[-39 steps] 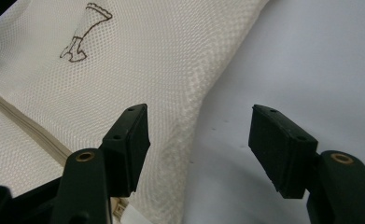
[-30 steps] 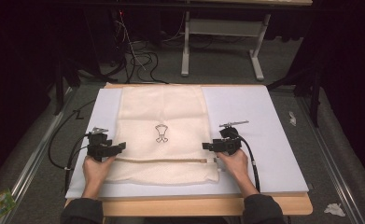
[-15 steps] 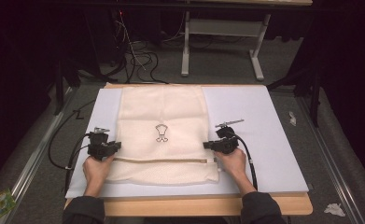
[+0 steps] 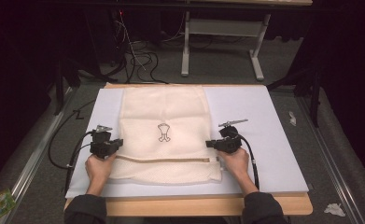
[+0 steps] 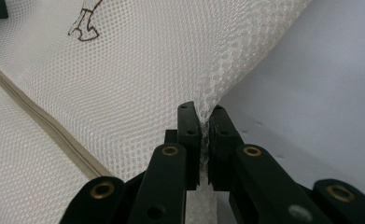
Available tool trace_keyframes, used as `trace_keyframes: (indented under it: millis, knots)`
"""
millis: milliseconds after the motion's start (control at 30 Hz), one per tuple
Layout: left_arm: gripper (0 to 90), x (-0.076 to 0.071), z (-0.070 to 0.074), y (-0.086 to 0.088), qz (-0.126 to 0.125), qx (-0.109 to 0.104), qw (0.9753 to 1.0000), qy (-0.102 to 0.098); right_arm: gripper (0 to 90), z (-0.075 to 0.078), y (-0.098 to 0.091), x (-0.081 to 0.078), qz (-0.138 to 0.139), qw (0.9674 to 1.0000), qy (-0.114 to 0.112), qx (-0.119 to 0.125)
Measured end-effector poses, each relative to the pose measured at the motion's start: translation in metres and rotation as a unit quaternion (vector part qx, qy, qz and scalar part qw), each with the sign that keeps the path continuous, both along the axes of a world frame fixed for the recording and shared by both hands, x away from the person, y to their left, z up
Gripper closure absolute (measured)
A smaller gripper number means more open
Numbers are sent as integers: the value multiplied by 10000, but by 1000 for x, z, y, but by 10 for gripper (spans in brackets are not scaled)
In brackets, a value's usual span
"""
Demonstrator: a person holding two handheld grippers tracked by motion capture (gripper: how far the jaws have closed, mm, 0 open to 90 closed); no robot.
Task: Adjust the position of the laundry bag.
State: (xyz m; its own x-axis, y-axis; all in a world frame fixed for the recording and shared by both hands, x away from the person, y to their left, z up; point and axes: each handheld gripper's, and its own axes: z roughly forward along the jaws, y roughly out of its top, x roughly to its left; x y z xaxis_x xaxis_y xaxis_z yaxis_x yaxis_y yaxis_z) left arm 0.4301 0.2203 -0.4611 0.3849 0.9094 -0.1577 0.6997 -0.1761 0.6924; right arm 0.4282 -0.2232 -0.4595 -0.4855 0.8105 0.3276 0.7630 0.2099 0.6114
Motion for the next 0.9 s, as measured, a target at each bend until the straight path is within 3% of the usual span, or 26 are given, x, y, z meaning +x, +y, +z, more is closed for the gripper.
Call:
trace_keyframes:
  millis: [900]
  knots:
    - [860, 3, 7, -44, -432, -184, 9986, -244, 870, 5, -47, -12, -480, 9987, -147, -26]
